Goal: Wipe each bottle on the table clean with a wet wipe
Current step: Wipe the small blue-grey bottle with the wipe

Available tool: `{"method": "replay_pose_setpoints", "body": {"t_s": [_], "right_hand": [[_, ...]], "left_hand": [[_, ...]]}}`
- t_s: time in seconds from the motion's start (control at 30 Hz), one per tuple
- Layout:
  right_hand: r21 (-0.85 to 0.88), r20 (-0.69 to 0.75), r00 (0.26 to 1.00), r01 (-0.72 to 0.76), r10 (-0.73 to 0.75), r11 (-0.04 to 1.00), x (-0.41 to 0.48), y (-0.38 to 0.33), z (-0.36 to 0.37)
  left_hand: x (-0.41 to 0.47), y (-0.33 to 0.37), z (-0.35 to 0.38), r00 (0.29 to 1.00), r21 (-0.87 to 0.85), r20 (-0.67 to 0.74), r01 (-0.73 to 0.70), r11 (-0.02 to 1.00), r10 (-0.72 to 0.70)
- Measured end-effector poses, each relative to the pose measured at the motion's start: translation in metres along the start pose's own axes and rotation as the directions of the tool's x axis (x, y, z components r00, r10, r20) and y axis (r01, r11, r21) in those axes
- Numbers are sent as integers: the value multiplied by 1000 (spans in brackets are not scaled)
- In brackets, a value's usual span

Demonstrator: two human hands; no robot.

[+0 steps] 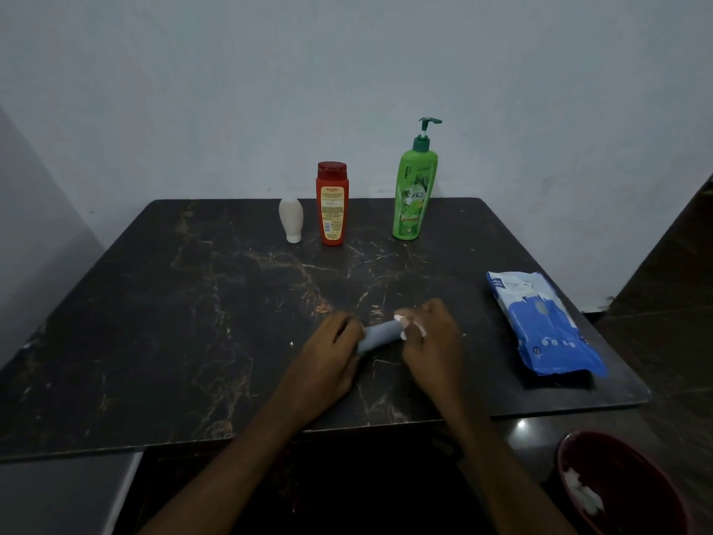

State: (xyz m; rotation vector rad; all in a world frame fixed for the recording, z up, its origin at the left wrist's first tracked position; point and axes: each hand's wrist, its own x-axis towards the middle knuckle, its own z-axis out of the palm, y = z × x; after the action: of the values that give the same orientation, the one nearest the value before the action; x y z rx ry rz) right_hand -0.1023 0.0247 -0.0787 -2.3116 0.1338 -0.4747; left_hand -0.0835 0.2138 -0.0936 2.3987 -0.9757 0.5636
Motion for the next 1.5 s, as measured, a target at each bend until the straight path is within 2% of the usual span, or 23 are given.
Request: {"method": "replay_pose_setpoints", "body": {"t_s": [0.07, 0.13, 0.2, 0.3, 0.47, 0.57, 0.63, 0.7, 0.83, 0.93, 1.0, 1.1, 1.2, 1.23, 1.27, 1.3, 1.33, 1.37, 1.4, 1.5], "right_hand": [[135, 22, 999, -51, 48, 990, 9, 13, -4], [235, 92, 981, -186, 169, 954, 15, 21, -6], [354, 165, 923, -384, 347, 853, 19, 23, -8], [569, 250, 865, -495, 435, 657, 21, 20, -8], [718, 231, 843, -484, 485, 500, 15, 1, -2], [755, 228, 837, -475, 498, 453, 4, -15, 9], [786, 246, 856, -451, 455, 422, -4, -24, 19], [784, 231, 877, -424, 421, 453, -11, -30, 26], [706, 221, 906, -404, 361, 581, -17, -30, 28], [709, 242, 884, -443, 400, 549, -10, -27, 19], [707, 158, 857, -444, 490, 550, 2, -22, 12], [660, 6, 881, -359, 474, 659, 11, -11, 6], [469, -11, 908, -365, 419, 804, 22, 2, 15], [336, 34, 876, -464, 481, 820, 28, 2, 18], [160, 70, 806, -590, 587, 791, 30, -2, 18], [76, 82, 786, -618, 613, 783, 29, -3, 18], [118, 92, 850, -527, 519, 842, 23, 0, 22], [240, 86, 922, -387, 378, 890, 11, 2, 25], [340, 63, 959, -280, 275, 898, -3, -1, 27], [439, 38, 986, -161, 161, 884, -21, -13, 38]], "left_hand": [[0, 0, -2, 1000, -37, -10, 6, 999, -6], [0, 0, -3, 1000, -83, -22, 13, 996, -15], [0, -1, -3, 998, -130, -30, 54, 990, -59], [0, -1, -4, 988, -174, -33, 141, 975, -149], [1, -2, -3, 974, -215, -91, 186, 959, -209], [1, -4, -1, 959, -220, -118, 227, 949, -256], [1, -6, 1, 955, -229, -129, 232, 946, -265], [0, -7, 3, 947, -236, -144, 249, 940, -287], [-1, -7, 3, 939, -235, -143, 276, 932, -314], [-1, -7, 3, 940, -246, -124, 281, 928, -317], [-1, -7, 2, 948, -232, -100, 273, 934, -302], [0, -8, 1, 957, -235, -77, 257, 937, -281], [3, -10, -2, 951, -338, -80, 256, 906, -299], [4, -10, -3, 946, -381, -80, 263, 886, -315], [4, -10, -5, 937, -431, -81, 276, 859, -341], [5, -11, -6, 924, -482, -80, 293, 826, -374], [5, -12, -8, 909, -529, -76, 311, 790, -409], [5, -12, -9, 897, -567, -70, 325, 757, -437], [6, -12, -10, 891, -593, -66, 328, 735, -450], [7, -10, -11, 894, -601, -105, 292, 744, -436]]}}
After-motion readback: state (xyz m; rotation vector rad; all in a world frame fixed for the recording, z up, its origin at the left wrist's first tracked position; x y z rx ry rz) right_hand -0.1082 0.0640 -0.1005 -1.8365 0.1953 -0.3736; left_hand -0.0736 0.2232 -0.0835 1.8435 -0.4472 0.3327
